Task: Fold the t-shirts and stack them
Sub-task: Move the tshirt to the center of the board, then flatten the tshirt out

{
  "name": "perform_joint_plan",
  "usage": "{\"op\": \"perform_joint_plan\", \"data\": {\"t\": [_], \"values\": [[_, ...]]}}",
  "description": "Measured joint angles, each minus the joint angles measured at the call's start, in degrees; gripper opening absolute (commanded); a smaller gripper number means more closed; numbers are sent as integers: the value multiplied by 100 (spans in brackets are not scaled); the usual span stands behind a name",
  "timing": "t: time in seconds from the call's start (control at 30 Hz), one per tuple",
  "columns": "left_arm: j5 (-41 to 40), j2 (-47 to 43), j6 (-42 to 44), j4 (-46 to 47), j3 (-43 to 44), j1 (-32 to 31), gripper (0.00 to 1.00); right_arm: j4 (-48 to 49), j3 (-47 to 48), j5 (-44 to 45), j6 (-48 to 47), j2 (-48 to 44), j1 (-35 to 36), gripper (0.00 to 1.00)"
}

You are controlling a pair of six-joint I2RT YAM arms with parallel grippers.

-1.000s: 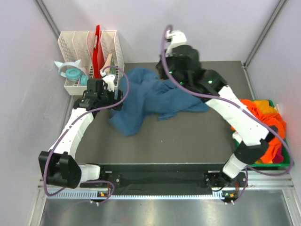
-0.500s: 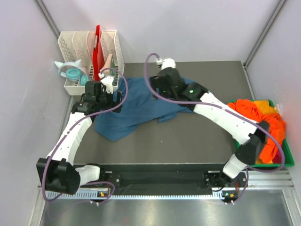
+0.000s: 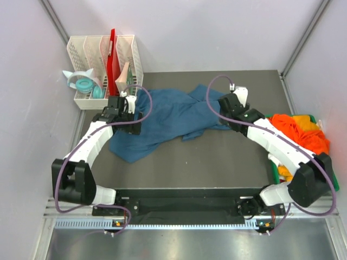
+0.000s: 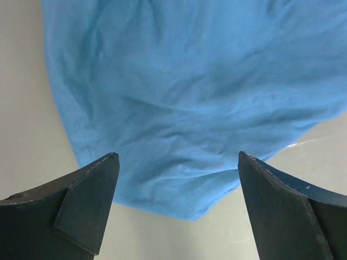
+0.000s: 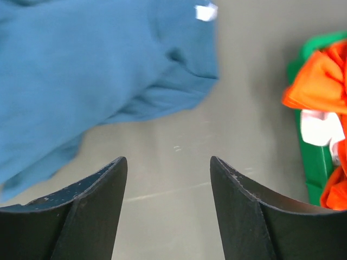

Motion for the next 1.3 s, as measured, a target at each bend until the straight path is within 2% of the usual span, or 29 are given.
{"op": "perform_joint_plan", "data": {"t": [0.3, 0.57, 0.97, 1.2, 1.27, 1.3], "values": [[-162, 372, 4, -173, 225, 0, 94, 398, -216, -411, 273, 949, -1084, 58], [-413, 374, 50, -190, 243, 0, 94, 793, -133, -715, 269, 2114, -1368, 54], [-573, 396, 35, -173, 264, 39, 94, 1185, 439, -844, 260, 2732, -2068, 50], [-597, 544, 20, -160, 264, 70, 94, 1294, 649, -1088, 262, 3226, -2173, 47], [-612, 575, 20, -160, 264, 83, 94, 1307, 662, -1132, 260, 3244, -2170, 28], [-616, 584, 17, -162, 264, 92, 94, 1309, 669, -1169, 267, 3246, -2173, 13]]}}
